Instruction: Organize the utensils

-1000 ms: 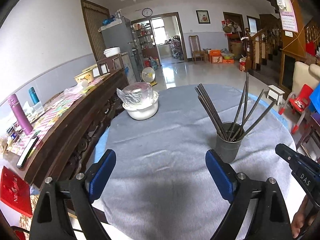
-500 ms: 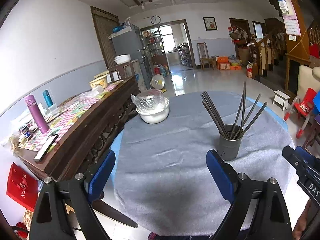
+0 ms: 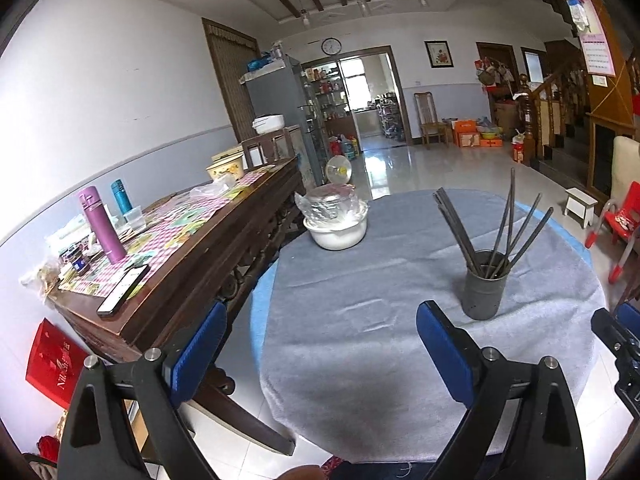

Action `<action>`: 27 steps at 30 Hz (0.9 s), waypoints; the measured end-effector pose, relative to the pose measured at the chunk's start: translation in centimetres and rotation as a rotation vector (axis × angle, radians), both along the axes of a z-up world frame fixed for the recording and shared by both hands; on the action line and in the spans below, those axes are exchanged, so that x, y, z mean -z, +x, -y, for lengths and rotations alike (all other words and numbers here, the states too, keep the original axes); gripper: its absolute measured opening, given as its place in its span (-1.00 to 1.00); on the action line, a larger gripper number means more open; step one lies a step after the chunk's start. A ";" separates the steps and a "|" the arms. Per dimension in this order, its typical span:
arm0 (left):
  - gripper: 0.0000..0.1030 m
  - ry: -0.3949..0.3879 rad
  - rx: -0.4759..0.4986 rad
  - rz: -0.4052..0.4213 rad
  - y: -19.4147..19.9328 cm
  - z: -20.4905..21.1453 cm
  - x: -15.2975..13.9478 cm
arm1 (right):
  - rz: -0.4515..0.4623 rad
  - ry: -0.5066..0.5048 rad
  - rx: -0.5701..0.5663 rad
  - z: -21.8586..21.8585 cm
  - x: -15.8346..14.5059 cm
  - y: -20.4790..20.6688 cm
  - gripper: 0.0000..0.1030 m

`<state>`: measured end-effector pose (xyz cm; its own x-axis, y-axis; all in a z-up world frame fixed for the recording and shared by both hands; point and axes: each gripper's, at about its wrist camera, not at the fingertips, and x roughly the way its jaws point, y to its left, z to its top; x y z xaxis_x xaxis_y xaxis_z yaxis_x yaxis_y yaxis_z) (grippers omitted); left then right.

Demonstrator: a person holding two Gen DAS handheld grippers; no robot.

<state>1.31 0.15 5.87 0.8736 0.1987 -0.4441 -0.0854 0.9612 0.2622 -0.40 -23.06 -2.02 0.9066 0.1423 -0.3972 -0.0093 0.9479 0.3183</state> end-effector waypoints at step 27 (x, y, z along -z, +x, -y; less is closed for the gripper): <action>0.86 -0.005 -0.028 0.003 -0.5 -1.0 -0.1 | 0.017 0.003 0.005 -0.4 -0.5 -1.2 0.37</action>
<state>0.78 1.19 5.97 0.8689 0.2214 -0.4427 -0.1133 0.9596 0.2575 -1.58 -22.64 -1.55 0.9141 0.1385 -0.3810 -0.0097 0.9471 0.3208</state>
